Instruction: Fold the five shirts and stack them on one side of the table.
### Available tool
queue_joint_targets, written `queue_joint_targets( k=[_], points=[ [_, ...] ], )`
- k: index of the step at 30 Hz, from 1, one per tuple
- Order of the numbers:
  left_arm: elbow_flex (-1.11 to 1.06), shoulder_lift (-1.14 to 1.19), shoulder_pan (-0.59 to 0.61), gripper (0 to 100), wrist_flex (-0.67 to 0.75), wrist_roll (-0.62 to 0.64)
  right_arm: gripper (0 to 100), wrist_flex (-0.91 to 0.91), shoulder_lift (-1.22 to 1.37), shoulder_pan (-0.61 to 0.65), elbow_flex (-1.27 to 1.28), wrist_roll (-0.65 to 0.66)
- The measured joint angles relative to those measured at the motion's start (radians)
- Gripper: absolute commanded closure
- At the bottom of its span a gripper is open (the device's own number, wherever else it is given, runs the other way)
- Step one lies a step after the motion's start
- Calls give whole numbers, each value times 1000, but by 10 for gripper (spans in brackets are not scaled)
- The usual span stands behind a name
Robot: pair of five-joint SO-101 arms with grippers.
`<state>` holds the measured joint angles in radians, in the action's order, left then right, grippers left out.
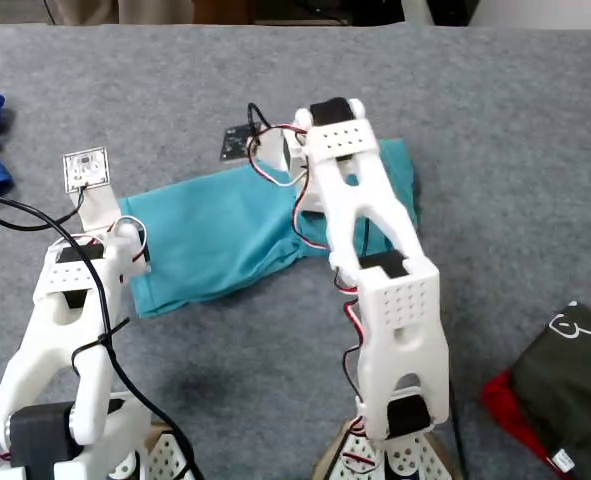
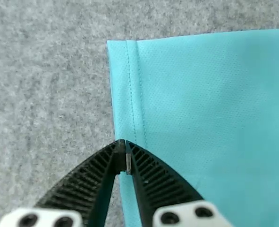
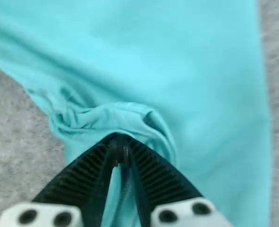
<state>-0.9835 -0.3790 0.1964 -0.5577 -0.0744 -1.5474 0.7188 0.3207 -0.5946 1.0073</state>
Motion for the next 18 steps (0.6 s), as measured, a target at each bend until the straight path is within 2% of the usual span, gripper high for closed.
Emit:
queue_joint_targets(
  k=[10,15,18],
  points=[
    [0,0,0,980,0,0,994,-5,-6,-5,-55,-25],
    [0,0,0,980,0,0,995,-180,-86,-51,-81,-25],
    [0,0,0,980,0,0,995,-215,-149,-98,-64,-25]
  ],
)
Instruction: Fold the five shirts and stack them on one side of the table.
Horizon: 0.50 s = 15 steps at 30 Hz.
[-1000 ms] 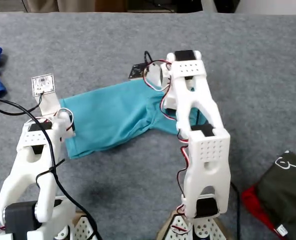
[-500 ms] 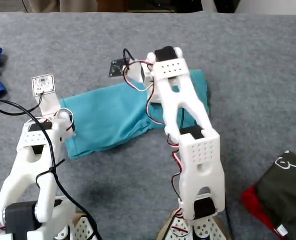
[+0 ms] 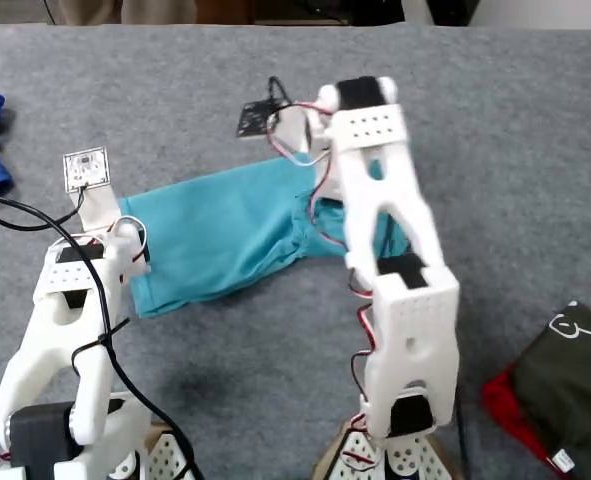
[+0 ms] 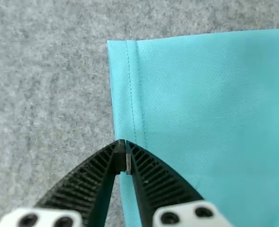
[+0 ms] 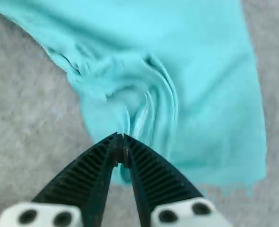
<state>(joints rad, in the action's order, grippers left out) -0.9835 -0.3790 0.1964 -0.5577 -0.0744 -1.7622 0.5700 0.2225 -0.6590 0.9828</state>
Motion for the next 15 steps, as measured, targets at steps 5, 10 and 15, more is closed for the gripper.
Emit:
queue_joint_targets(
  k=[5,10,15],
  points=[
    [0,0,0,980,0,0,993,0,-150,-23,195,9],
    [0,0,0,980,0,0,902,126,-262,-26,420,9],
    [0,0,0,980,0,0,804,242,-272,-26,519,12]
  ],
)
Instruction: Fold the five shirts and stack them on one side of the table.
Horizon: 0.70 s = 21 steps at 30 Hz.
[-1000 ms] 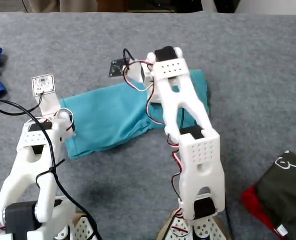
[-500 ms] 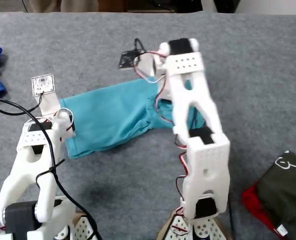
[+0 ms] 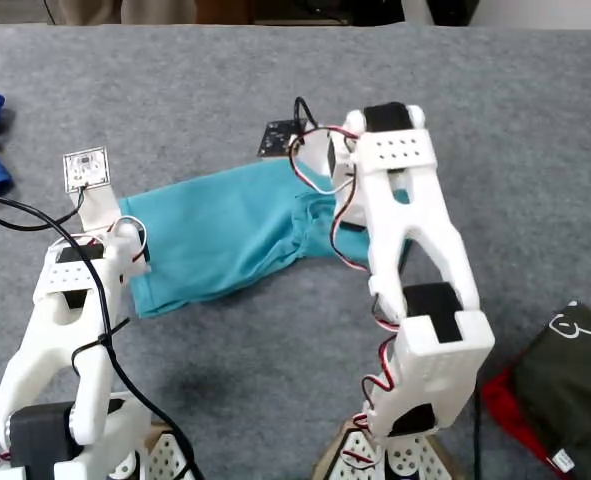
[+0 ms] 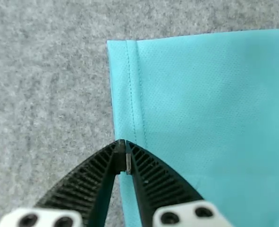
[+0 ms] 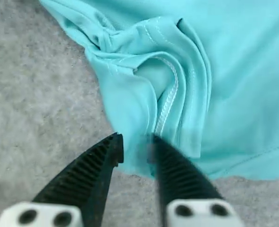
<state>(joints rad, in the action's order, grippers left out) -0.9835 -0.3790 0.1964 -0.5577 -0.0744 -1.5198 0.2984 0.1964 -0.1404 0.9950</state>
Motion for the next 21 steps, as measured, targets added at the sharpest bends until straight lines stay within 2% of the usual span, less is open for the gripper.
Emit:
queue_joint_targets(
  k=[5,11,17,21],
  points=[
    [0,0,0,980,0,0,849,26,38,-15,2,18],
    [0,0,0,980,0,0,850,43,75,-80,2,23],
    [0,0,0,980,0,0,851,43,75,-83,11,23],
    [0,0,0,980,0,0,928,43,83,-84,11,23]
  ],
)
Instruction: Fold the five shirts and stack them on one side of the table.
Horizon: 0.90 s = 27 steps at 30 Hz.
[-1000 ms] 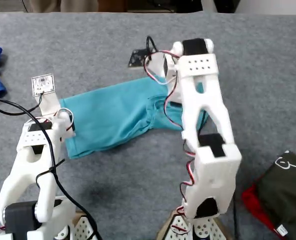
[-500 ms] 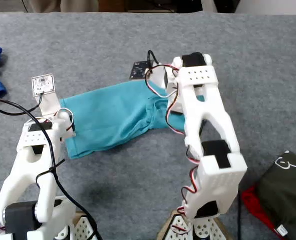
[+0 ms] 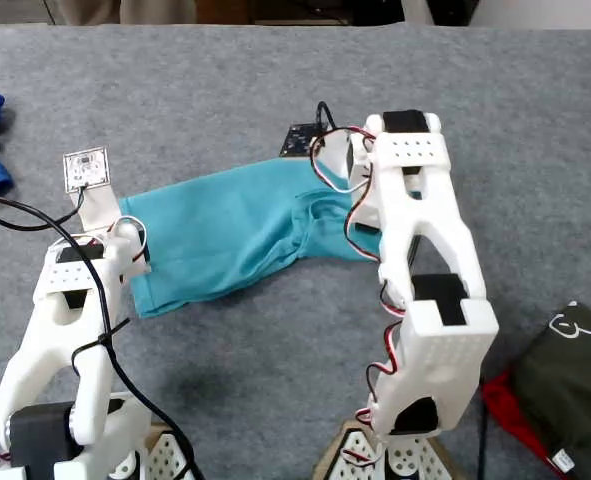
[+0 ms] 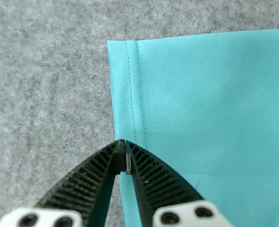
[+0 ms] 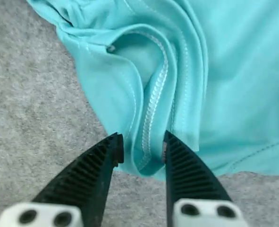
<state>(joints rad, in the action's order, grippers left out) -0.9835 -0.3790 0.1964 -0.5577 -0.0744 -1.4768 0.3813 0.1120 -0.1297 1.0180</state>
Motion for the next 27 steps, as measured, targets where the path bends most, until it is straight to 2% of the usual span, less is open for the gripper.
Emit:
queue_joint_targets(
  k=[3,16,27],
  points=[
    [0,0,0,980,0,0,995,0,0,0,0,0],
    [0,0,0,980,0,0,995,52,2,-31,-5,0],
    [0,0,0,980,0,0,995,54,71,-37,-236,0]
  ],
)
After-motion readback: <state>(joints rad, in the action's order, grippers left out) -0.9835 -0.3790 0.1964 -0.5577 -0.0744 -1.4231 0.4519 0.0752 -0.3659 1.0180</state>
